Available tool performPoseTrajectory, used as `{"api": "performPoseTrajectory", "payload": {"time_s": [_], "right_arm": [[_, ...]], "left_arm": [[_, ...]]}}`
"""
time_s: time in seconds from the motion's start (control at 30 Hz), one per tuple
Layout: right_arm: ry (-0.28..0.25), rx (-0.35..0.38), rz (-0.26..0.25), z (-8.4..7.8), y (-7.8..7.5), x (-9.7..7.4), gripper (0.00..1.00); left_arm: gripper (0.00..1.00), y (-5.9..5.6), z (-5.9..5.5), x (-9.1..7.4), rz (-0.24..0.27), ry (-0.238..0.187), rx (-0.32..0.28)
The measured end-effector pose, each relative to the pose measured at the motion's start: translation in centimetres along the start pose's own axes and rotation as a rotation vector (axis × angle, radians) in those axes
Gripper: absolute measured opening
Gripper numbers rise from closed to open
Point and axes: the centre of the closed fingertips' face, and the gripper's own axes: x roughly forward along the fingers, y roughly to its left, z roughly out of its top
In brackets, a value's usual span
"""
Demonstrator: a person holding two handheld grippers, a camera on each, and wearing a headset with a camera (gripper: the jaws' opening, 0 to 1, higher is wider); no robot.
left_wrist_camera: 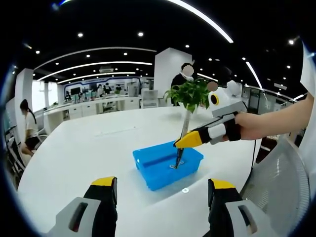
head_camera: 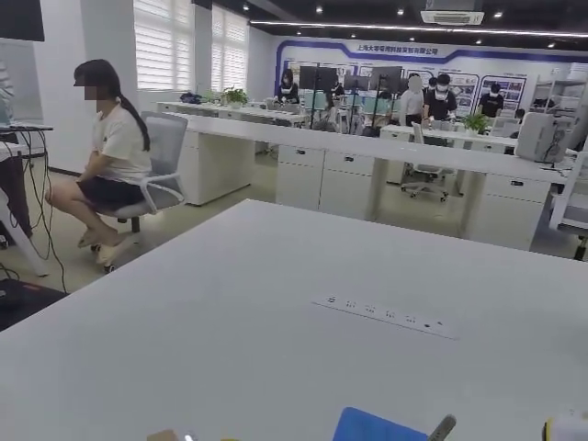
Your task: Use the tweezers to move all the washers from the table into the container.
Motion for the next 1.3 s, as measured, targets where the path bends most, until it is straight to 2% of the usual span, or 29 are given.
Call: {"api": "performPoseTrajectory", "payload": {"time_s": [0.2, 0.37, 0.7, 1.13, 1.3], "right_arm": [[-0.009, 0.04, -0.034, 0.5, -1.8, 0.4, 0.03], [0.008, 0.068, -0.088, 0.3, -3.7, 0.7, 0.03], [0.056, 0.046, -0.107, -0.2, -5.0, 1.5, 0.03], [0.154, -0.034, -0.139, -1.8, -6.6, 2.7, 0.03], [0.177, -0.057, -0.142, -2.2, -6.8, 3.0, 0.03]], "left_arm": [[0.75, 0.0, 0.0, 0.0, 0.001, -0.001, 0.001], [0.75, 0.0, 0.0, 0.0, 0.002, 0.0, 0.0], [0.75, 0.1, -0.1, 0.1, 0.002, 0.005, -0.001], [0.75, 0.0, -0.1, 0.0, 0.0, 0.009, 0.001], [0.75, -0.1, 0.0, 0.0, -0.002, 0.009, 0.002]]}}
